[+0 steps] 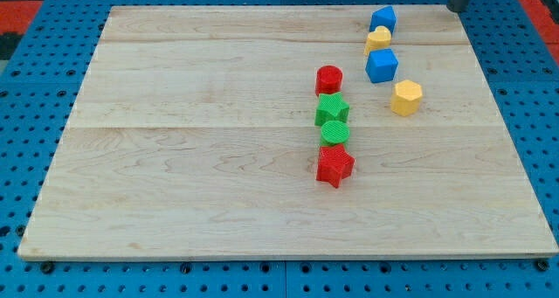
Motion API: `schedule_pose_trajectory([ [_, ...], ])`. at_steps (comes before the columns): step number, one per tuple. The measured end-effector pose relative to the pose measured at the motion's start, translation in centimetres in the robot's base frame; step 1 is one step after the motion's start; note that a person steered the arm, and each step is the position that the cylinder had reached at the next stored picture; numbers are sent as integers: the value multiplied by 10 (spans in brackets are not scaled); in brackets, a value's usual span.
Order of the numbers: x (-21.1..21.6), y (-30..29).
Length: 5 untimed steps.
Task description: Move blue blocks near green blocks
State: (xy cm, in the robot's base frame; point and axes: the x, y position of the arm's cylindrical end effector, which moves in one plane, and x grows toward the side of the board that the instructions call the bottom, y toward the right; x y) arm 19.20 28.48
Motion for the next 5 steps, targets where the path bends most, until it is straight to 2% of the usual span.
schedule_pose_trajectory([
  [1,24,-58],
  [2,85,-119],
  [4,21,-49],
  [5,0,-81],
])
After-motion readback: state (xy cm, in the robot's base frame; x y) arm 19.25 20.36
